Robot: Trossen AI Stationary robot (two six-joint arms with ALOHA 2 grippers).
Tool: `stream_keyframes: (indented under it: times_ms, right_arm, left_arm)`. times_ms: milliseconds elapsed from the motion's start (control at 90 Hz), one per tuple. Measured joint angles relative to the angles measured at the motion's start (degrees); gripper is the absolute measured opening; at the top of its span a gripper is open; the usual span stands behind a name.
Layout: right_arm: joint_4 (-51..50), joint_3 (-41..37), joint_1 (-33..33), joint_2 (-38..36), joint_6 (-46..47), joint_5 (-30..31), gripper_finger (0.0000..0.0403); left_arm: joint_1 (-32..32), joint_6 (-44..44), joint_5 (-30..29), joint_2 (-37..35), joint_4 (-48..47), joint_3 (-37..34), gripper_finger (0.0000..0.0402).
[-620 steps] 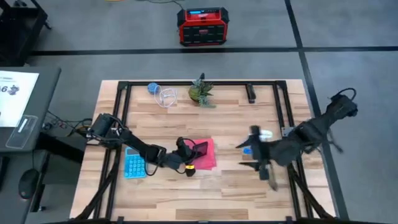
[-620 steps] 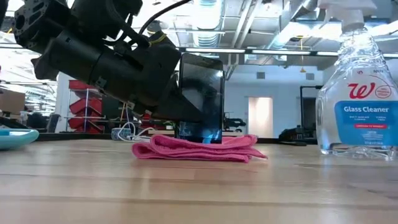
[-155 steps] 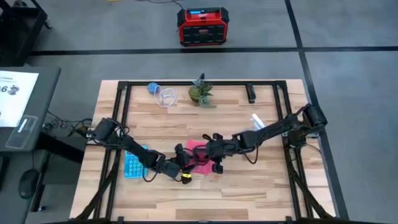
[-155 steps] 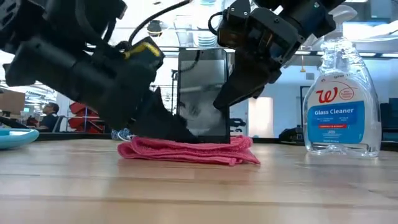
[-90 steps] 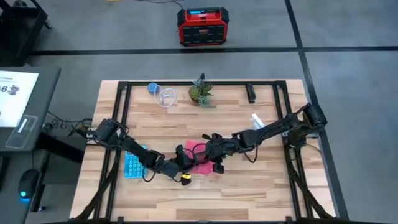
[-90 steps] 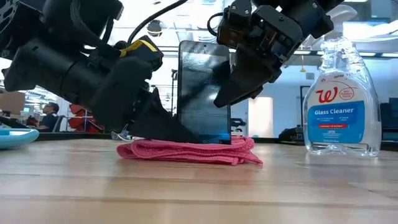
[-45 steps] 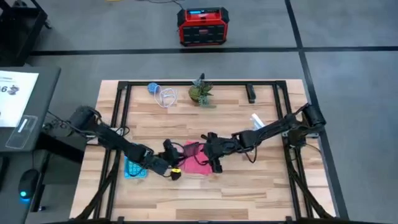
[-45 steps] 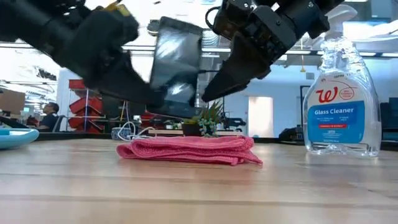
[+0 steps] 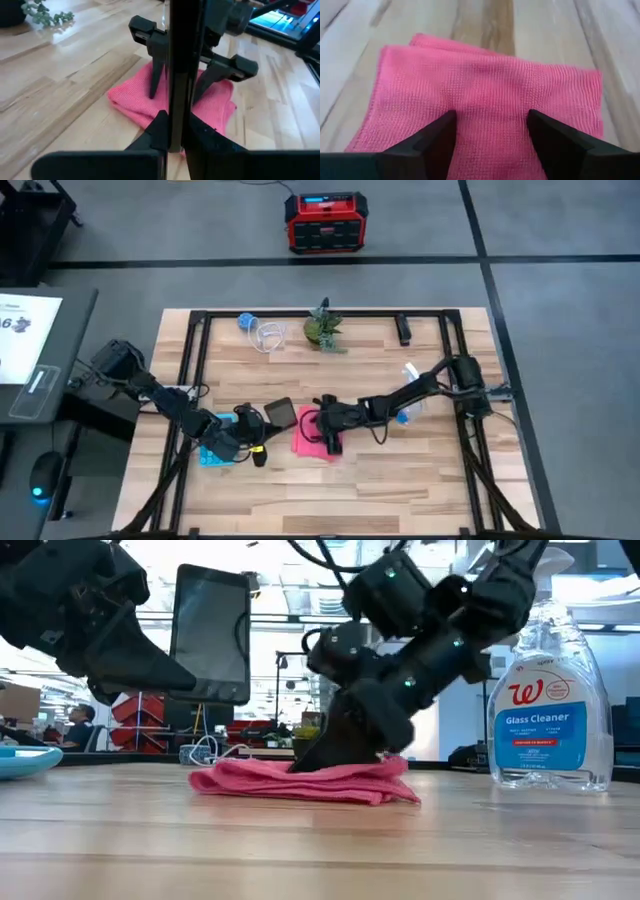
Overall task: Apply microfiber cloth
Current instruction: Wipe the front of the cellphone with a microfiber cloth
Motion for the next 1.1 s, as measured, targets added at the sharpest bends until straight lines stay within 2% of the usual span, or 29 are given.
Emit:
stream_keyframes:
  times_ms: [100,244,289,400,500,656,800,944,1100]
  right_arm:
    - [0.9,0.0,-1.5,0.6,1.8,-3.6,0.0166]
    - [-0.7,0.0,-2.3,0.6,3.6,-3.8,0.0037]
    - [-1.1,0.0,-2.3,0.6,3.8,-3.8,0.0017]
    - [-4.0,-0.1,-1.3,-1.4,5.5,-2.9,0.0014]
    - [-8.3,-0.5,1.0,-5.2,4.7,0.8,0.0006]
    - [-11.7,-0.4,5.7,-13.9,0.1,10.4,0.0004]
    - [-11.8,-0.4,10.4,-19.8,-8.7,18.8,0.0002]
    - [-4.9,-0.4,13.6,-23.1,-18.4,27.3,0.0001]
    - [7.4,-0.3,14.2,-21.7,-30.5,34.0,0.0001]
  left_arm:
    - [0.9,-2.7,-0.4,0.6,-1.1,0.0,0.0011]
    - [1.7,-5.0,-1.2,1.1,-1.0,0.0,0.0011]
    - [1.8,-5.5,-1.3,1.1,-1.0,0.0,0.0011]
    - [1.8,-6.2,-1.3,1.1,-0.7,0.0,0.0011]
    - [1.8,-7.1,-0.6,1.1,-0.4,0.0,0.0011]
    - [1.9,-6.0,-0.2,1.1,1.6,0.0,0.0012]
    - [3.4,-3.2,1.8,3.6,6.9,0.0,0.0012]
    - [5.4,1.2,5.9,9.4,15.7,1.8,0.0012]
    - [7.3,5.2,11.2,15.9,20.5,6.9,0.0012]
